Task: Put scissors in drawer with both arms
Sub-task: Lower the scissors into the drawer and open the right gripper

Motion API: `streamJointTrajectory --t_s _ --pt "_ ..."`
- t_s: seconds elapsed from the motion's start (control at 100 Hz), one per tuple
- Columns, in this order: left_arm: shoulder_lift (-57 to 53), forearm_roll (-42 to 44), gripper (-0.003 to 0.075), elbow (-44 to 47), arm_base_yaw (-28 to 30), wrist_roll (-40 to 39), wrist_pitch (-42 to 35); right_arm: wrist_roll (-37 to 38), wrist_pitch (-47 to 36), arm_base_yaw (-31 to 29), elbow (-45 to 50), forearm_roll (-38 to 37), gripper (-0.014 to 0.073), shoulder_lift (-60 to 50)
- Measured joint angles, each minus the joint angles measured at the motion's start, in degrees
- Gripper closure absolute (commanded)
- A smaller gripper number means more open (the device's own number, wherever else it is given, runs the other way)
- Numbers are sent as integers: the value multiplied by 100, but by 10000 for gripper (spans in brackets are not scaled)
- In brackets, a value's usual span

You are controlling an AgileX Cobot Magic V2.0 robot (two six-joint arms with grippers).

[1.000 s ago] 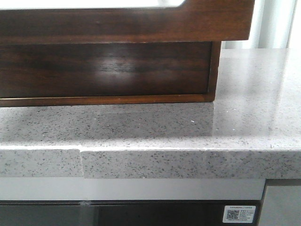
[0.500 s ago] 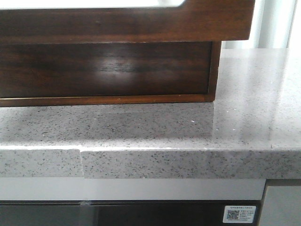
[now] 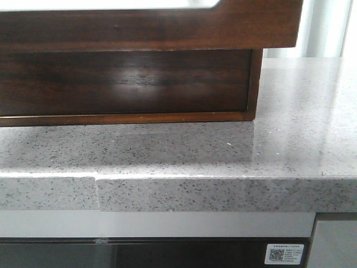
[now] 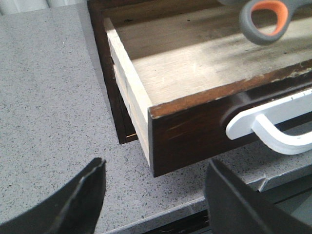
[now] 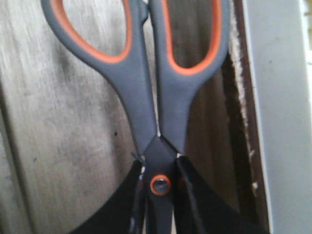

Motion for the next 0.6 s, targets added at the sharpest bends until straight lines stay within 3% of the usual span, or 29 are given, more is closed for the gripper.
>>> streamJointTrajectory --t_s 0.2,0.42,0.6 --pt "0 0 300 0 0 0 0 -28 189 0 0 0 529 26" --pt "0 0 300 0 0 0 0 -28 252 0 -26 0 337 37" --pt "0 0 300 0 0 0 0 7 264 0 -89 0 331 37"
